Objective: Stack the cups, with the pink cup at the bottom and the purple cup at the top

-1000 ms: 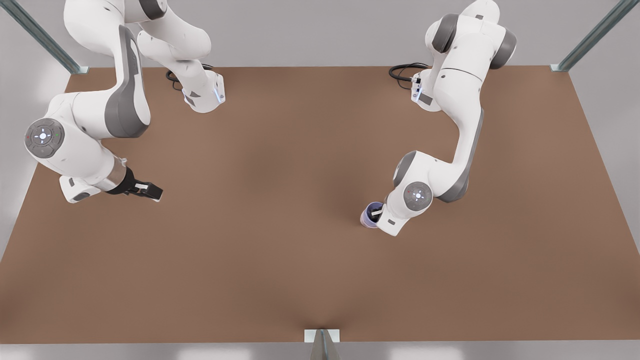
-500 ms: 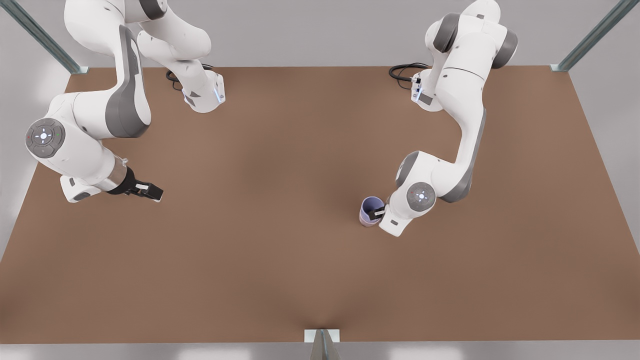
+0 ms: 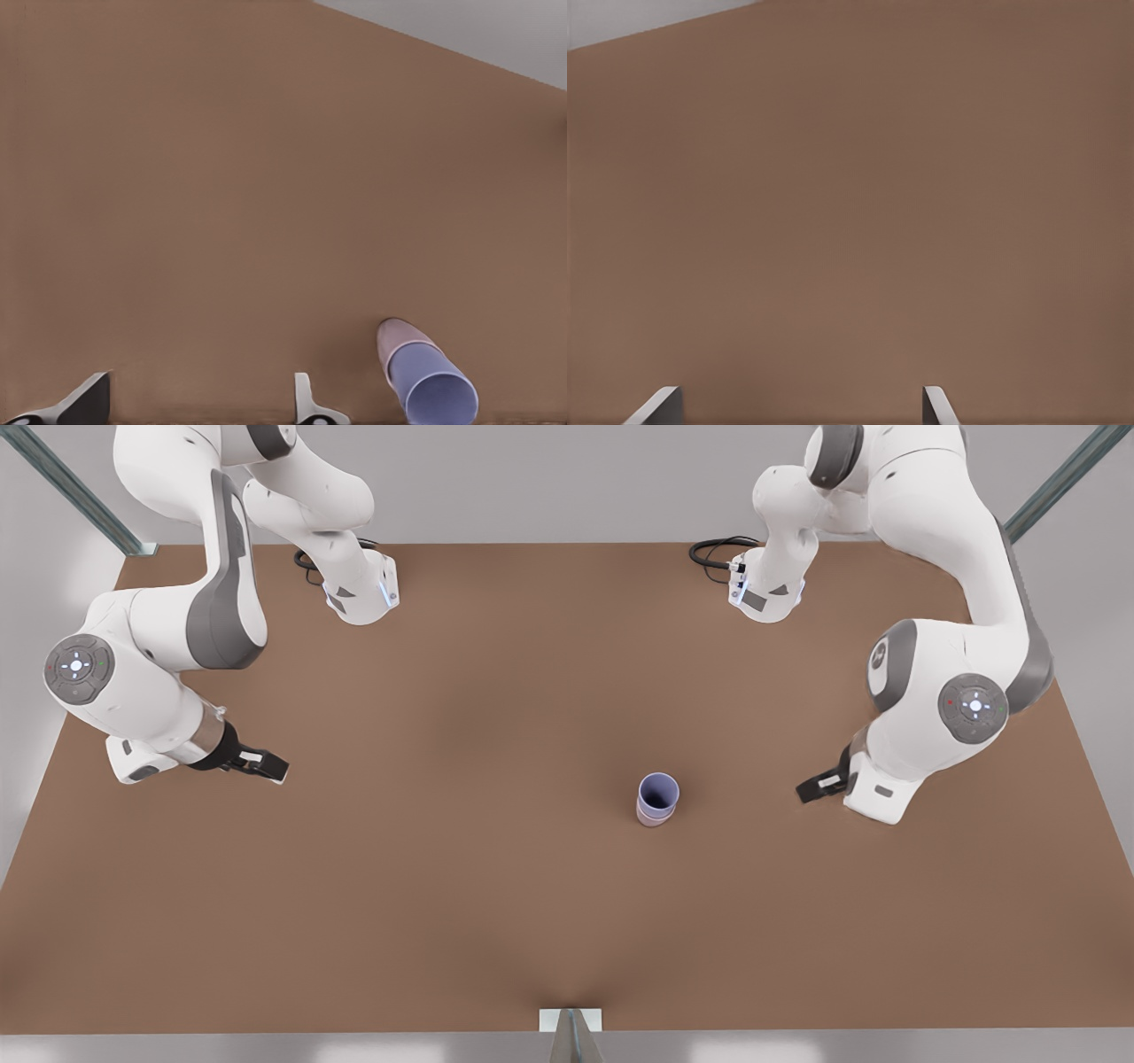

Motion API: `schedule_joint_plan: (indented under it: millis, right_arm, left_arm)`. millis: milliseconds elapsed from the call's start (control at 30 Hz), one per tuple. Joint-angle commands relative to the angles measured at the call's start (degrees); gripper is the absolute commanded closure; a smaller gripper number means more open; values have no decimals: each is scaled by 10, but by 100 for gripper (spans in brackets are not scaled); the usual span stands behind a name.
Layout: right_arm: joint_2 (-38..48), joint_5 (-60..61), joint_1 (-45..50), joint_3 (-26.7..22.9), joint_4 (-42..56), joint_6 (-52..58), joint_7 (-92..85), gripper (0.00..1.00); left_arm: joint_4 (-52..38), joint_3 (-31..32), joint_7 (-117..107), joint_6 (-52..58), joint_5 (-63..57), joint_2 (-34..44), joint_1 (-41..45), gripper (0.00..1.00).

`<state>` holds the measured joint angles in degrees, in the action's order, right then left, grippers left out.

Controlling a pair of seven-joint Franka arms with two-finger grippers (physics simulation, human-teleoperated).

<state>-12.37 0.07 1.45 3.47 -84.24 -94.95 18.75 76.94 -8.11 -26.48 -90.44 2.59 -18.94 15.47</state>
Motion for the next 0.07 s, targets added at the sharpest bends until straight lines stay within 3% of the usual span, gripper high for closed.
schedule_joint_plan:
  millis: [0,33]
  right_arm:
    - [1,0,0,0,0,-3,2,0]
    - [1,0,0,0,0,-3,1,0]
  left_arm:
    - [23,-4,264,52,-8,23,0,0]
    - [23,-4,264,53,-7,22,1,0]
